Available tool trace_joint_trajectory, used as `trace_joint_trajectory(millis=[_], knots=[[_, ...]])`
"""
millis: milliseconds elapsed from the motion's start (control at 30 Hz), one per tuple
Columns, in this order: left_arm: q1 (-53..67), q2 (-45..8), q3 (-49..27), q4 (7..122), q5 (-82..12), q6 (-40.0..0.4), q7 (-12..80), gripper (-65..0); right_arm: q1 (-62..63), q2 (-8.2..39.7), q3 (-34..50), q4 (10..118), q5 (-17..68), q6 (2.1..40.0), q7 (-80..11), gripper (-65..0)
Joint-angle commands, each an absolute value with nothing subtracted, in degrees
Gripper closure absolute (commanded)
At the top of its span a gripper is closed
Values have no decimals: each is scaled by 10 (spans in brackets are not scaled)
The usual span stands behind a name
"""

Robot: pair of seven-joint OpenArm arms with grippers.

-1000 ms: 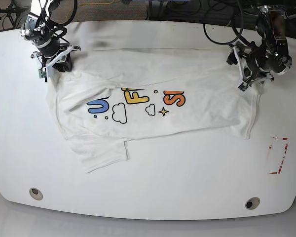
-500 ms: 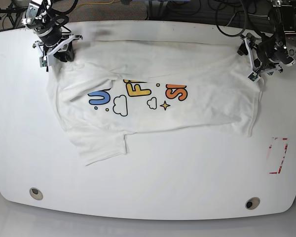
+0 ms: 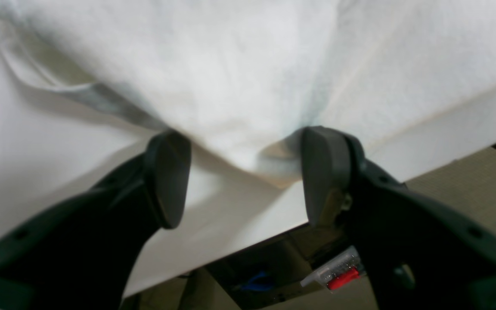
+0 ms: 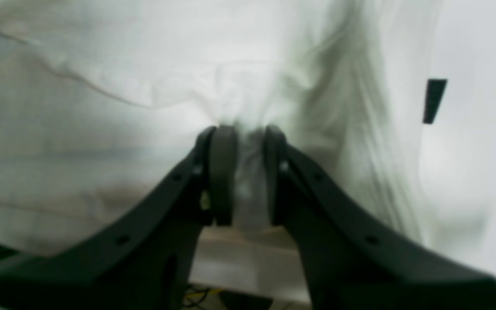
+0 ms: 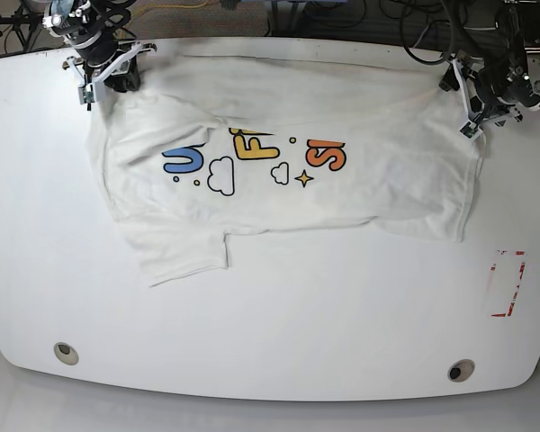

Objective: Fold the T-shirt properly
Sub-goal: 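Open both grippers and move them along the shirt's sides toward the sleeves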

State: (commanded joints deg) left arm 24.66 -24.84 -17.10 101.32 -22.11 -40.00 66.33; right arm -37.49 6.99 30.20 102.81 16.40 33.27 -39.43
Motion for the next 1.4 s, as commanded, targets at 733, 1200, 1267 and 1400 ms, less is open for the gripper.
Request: trace_joint_trajectory(millis=[733, 1200, 1267, 1400], knots=[[204, -246, -259, 1130, -222, -400, 778, -379, -393, 68, 302, 1081, 165, 333, -394, -189], [97, -245, -285, 1133, -221, -400, 800, -379, -327, 48, 329, 1148, 165, 335, -427, -431], [86, -245, -291, 1132, -221, -400, 800, -379, -305, 50, 329, 1148, 165, 335, -428, -433], [61, -235, -313, 1128, -218, -400, 800, -379, -258, 63, 329, 1134, 164, 334, -429, -431]])
